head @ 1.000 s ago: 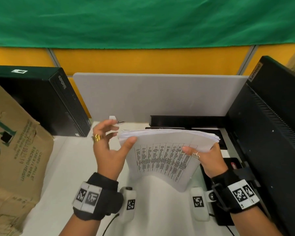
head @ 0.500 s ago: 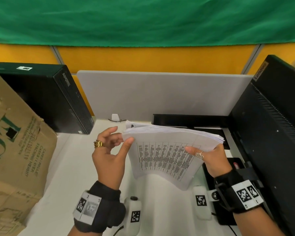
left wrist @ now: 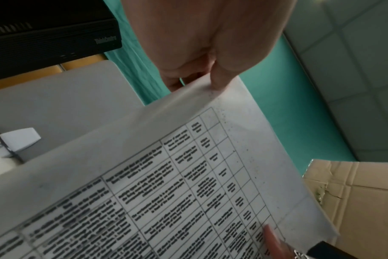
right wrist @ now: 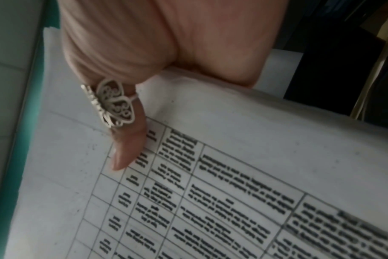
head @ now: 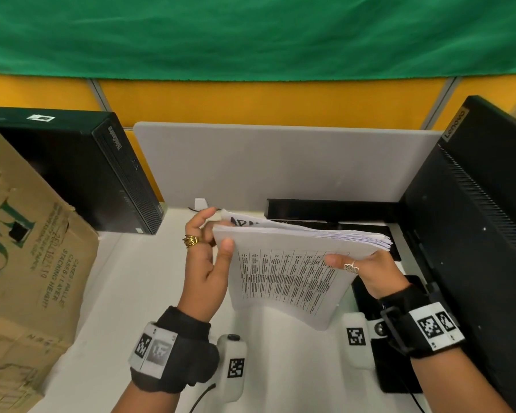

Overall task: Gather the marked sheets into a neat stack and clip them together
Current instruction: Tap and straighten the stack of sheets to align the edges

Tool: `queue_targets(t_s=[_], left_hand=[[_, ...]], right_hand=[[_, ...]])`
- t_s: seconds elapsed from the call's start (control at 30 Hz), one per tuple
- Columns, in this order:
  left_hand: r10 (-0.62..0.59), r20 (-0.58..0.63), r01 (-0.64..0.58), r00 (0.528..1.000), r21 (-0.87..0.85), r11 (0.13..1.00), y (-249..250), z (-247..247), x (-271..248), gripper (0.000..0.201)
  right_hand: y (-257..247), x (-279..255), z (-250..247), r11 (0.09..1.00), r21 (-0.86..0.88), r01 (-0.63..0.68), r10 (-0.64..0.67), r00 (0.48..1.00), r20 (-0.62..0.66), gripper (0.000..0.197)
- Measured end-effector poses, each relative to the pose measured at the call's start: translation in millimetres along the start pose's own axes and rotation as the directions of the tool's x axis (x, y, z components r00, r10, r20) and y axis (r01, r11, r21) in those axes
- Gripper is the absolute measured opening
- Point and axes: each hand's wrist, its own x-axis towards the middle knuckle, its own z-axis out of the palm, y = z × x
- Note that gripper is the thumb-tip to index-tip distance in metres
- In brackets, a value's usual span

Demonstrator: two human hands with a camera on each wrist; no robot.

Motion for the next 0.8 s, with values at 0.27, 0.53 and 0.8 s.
queue_targets(t_s=[0.27, 0.53, 0.8], left_hand=[[-0.306, 0.109, 0.299, 0.946, 0.073, 0.951, -32, 2, 5, 0.031], [-0.312, 0.249, 0.283, 0.917, 0.147, 0.948, -40, -7, 2, 0.039], [-0.260, 0.198, 0.259, 0.945, 0.032, 0.965, -15, 4, 5, 0.026]], right_hand=[[2, 7, -1, 0.999, -0.012, 0.040, -0.040, 0.999, -0.006, 0.049], [9, -1, -5, 0.996, -0.074, 0.044, -0.041, 0.998, 0.044, 0.017], [-3, -7, -3, 0.997, -0.055, 0.060, -0.062, 0.997, -0.037, 0.050]])
